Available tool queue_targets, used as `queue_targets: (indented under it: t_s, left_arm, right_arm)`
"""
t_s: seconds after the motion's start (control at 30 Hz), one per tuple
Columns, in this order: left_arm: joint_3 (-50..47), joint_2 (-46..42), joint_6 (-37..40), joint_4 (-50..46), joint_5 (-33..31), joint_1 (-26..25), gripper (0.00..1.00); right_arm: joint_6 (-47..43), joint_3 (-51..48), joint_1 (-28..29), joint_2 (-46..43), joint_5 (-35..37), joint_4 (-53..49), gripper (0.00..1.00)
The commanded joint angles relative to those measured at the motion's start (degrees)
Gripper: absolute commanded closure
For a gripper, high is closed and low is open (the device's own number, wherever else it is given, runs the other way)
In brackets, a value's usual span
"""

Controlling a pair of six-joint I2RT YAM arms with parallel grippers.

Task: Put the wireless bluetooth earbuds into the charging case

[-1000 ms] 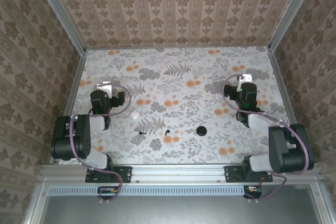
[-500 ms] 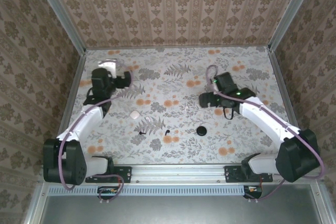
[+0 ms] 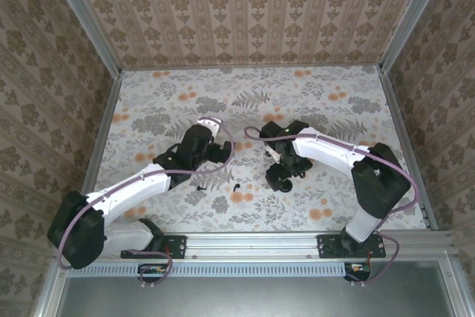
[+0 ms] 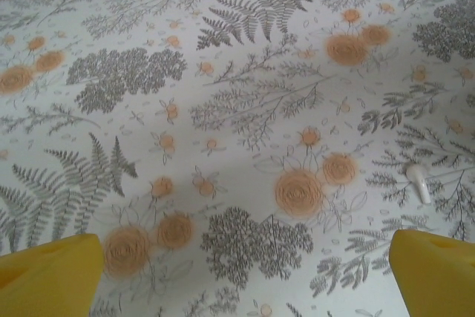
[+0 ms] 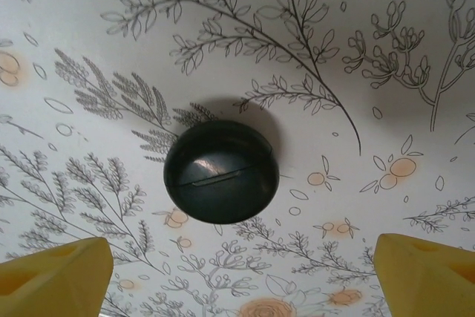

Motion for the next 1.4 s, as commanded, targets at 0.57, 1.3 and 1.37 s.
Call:
queue_targets:
  t_s: [0.57,1.3,1.37]
  left_arm:
    - [-7.4,-15.2,-4.1,-0.5,-10.9,-2.4,0.00]
    - [-9.4,-20.7,1.8,5.2,-3.0,-2.2,0.00]
    - [-9.1,-20.9,3.1,7.3,-0.6,-2.2,0.01]
  right_arm:
    - [-1.9,4.9,2.3,13.9,-1.9,0.1,0.23]
    - [7.5,3.6,-4.1,8.7,-11.4,3.2,0.56]
    - [8.9,3.9,-5.6,5.9,-14.2,4.1,0.57]
